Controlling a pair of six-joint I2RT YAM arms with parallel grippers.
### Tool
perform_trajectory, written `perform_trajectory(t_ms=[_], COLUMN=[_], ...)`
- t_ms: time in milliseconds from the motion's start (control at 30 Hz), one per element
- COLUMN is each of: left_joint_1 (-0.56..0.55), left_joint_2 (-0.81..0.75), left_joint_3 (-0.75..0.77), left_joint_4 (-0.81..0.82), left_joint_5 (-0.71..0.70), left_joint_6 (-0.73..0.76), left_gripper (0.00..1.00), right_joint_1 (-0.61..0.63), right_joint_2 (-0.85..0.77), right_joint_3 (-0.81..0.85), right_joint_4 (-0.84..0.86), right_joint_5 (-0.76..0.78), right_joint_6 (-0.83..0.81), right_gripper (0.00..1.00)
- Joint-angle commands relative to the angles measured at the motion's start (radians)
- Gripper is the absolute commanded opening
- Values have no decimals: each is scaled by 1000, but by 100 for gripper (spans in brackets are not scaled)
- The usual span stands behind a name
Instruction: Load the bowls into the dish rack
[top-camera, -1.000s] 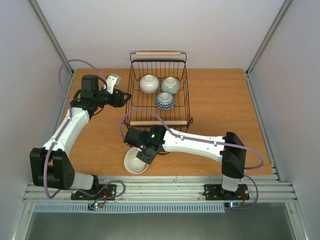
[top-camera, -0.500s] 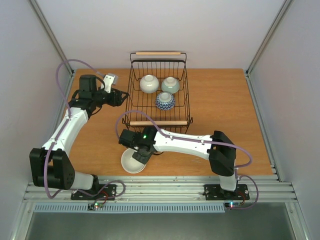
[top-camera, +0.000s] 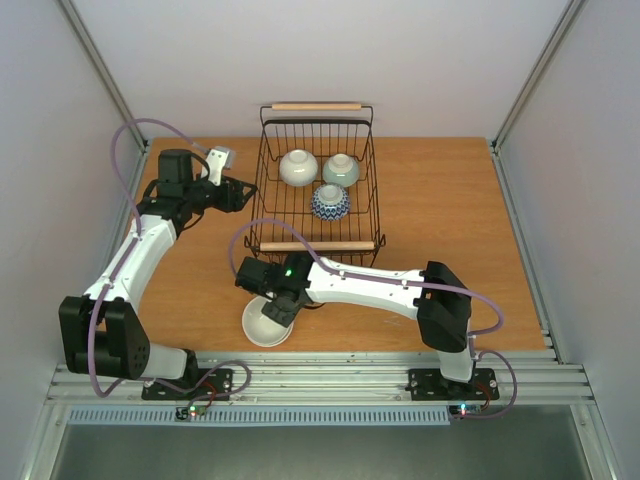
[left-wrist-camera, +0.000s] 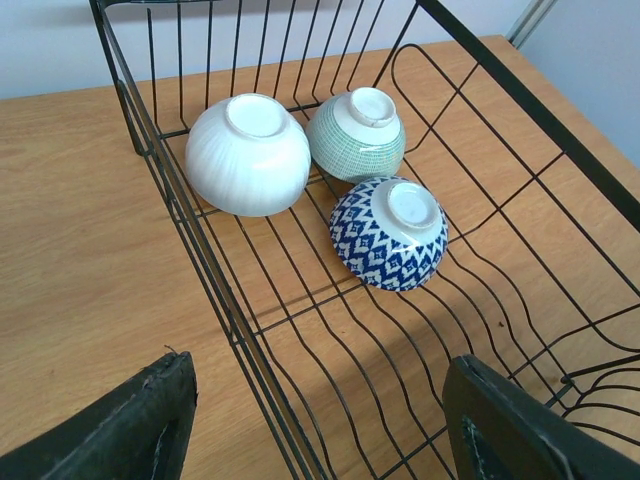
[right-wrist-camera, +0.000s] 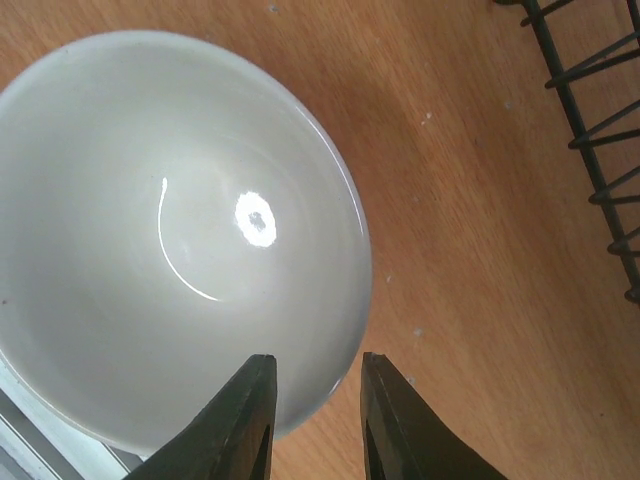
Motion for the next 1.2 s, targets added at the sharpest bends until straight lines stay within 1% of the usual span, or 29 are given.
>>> perform_trajectory(t_ms=[0,367,633,900,1167], left_joint_1=[5,9,11,12,14], left_joint_2=[-31,-34,-34,-33,-29], left_joint_3=[-1,-2,-4,-5,-4], left_joint_4=[45,45,48,48,48], left_joint_5=[8,15,20,18,18], left_joint_6=[-2,-3,-3,-3,-3], left_gripper=[68,68,68,68,68], right_joint_1=[9,9,9,9,8], right_joint_2=[25,66,60,91,100], right_joint_3=[31,35,45,48,47], right_joint_4=[23,30,0,10,17], right_joint_5=[5,10,93,93,73], right_joint_6=[11,9,29,25,21], right_gripper=[26,24,25,26,22])
